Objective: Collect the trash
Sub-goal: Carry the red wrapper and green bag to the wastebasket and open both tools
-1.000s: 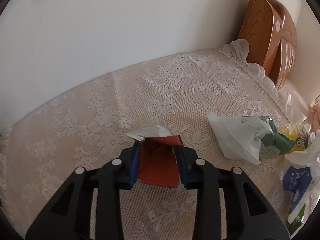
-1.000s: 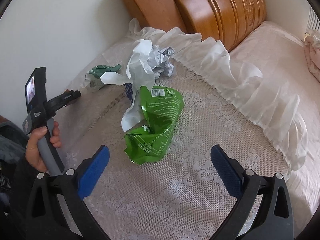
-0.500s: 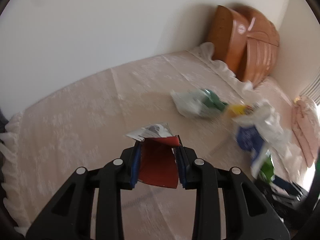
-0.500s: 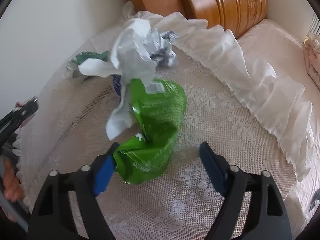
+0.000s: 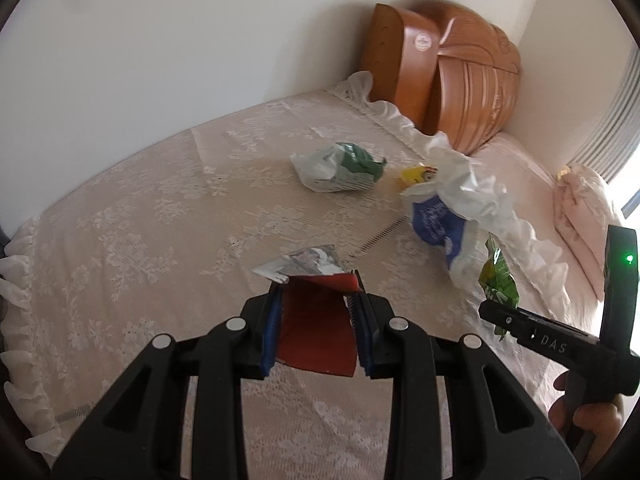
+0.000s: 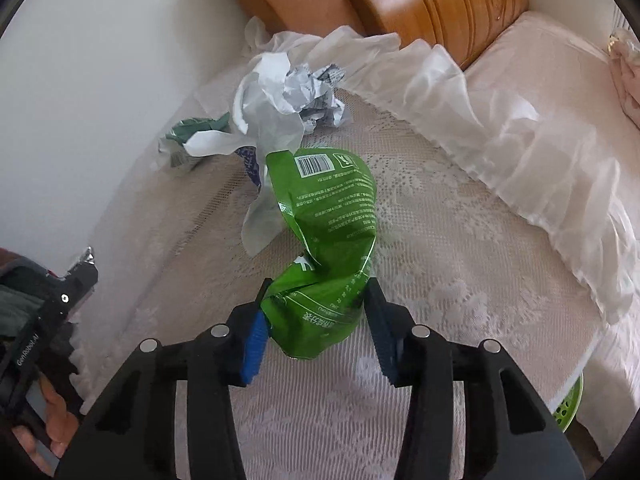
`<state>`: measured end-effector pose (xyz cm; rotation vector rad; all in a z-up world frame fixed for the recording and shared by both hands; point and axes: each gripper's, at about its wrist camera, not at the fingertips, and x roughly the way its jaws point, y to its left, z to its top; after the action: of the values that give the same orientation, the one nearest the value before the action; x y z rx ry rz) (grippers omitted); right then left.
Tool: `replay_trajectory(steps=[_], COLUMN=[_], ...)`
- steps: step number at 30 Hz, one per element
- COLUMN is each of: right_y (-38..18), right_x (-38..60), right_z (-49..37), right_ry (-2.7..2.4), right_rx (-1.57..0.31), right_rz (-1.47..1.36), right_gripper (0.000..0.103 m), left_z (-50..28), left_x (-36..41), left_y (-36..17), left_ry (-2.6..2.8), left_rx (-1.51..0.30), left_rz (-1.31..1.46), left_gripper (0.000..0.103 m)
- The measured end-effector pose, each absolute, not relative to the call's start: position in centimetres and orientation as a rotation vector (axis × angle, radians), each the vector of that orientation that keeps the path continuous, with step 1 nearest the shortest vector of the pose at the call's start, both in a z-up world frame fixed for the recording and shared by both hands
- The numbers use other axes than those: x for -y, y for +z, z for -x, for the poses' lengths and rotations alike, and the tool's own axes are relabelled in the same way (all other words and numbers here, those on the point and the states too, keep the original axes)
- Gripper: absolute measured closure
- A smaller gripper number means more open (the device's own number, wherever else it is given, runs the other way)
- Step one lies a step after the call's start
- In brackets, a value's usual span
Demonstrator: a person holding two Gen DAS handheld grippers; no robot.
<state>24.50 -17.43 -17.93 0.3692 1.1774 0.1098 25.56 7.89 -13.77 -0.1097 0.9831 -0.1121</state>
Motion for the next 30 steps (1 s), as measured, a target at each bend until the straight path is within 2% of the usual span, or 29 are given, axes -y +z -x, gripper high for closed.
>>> replay_trajectory(steps=[11,19,30], right_y=[-13.9,-11.6,-12.5], right_x=[22.5,31.6,44.3], right_z=[-16.2,-5.0,8.6], right_ry=[0.035,-0.063,-0.281], right_rx=[-1.1,-1.058,-1.063], right_rz=[-0.374,-0.302,-0.349], right_gripper=[0.057,0.057,0.057], left_z=[-20.5,-13.0,-3.0], left_x=[-0.3,12.0,26.9], left_y=[-11.4,-10.0,-11.5], left_ry=[-0.332,-0.499,-0.731], left_rx=[-0.98,-0.972,-1.048], left_rz=[-0.029,-0.106,-0.17], left_gripper=[0.073,0.072,0.072])
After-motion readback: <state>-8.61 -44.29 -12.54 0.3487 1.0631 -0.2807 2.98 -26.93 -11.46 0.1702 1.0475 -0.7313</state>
